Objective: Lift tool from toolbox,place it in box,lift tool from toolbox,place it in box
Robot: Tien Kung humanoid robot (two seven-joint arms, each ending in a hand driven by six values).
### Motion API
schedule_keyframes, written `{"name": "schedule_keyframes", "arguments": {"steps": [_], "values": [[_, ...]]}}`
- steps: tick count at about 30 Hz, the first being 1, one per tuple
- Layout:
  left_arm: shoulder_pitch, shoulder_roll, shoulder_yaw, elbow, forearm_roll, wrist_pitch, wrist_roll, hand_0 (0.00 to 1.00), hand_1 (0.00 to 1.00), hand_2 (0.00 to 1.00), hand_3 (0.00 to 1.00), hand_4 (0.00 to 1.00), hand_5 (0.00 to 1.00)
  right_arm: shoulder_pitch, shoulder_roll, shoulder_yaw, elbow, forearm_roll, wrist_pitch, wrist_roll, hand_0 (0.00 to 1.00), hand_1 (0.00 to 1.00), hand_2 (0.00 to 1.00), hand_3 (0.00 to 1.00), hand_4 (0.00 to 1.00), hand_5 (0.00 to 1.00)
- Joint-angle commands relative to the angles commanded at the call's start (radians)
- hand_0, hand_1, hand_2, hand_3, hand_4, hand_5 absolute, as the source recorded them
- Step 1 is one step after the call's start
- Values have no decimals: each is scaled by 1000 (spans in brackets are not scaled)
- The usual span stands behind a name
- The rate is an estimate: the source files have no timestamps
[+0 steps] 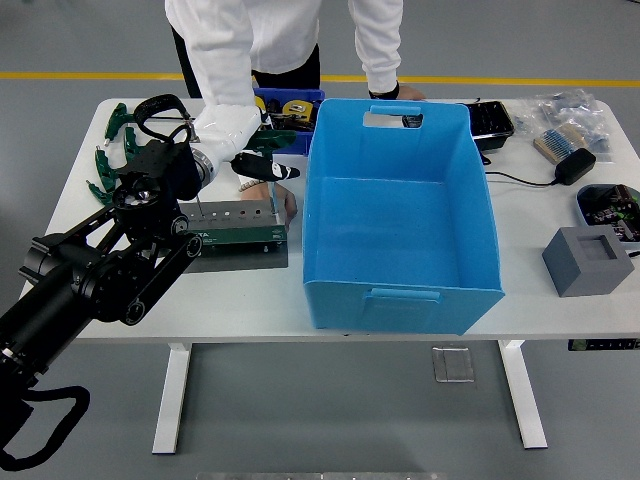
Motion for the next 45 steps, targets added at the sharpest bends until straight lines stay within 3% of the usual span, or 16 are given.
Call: {"name": "schedule_keyframes", "arguments": {"steps": [5, 6, 11, 12, 29, 30, 35, 36, 45], "values": [[-2, 1, 9, 10, 0, -3, 20, 389, 388, 372, 541, 998, 722, -1, 0, 3, 0, -5, 0, -1, 588, 556, 649, 593, 809, 841], [-3, 0, 11, 11, 0, 0, 22, 315, 298, 306, 464, 998, 725, -1, 0, 3, 0, -5, 0, -1, 590, 556, 647, 593, 810, 841], [-9, -1, 18, 14, 0, 10, 31, 315, 298, 306, 464, 998, 725, 0, -1, 1, 0, -6, 0, -1, 590, 556, 647, 593, 810, 841], [-11, -1, 18, 15, 0, 11, 32, 253, 223, 244, 378, 998, 723, 0, -1, 0, 0, -5, 0, -1, 589, 556, 648, 593, 811, 841], [-17, -12, 43, 54, 0, 56, 55, 224, 149, 202, 320, 998, 729, -6, 0, -4, 0, -8, 1, -3, 590, 554, 646, 594, 812, 840], [-17, -12, 45, 56, 0, 61, 57, 180, 111, 164, 273, 998, 737, -6, 0, -5, 0, -8, 1, -3, 590, 554, 646, 594, 812, 838], [-17, -16, 53, 61, 0, 83, 69, 180, 111, 164, 273, 998, 737, -8, 0, -9, 0, -7, 1, -2, 590, 554, 646, 594, 812, 838], [-18, -17, 54, 60, 0, 85, 73, 132, 69, 133, 239, 998, 737, -8, 0, -10, 0, -7, 1, -2, 590, 554, 647, 594, 812, 840], [-27, -21, 64, 65, 0, 83, 109, 102, 51, 111, 225, 998, 735, -7, -1, -13, 0, -5, 1, -2, 590, 554, 647, 593, 812, 840]]}}
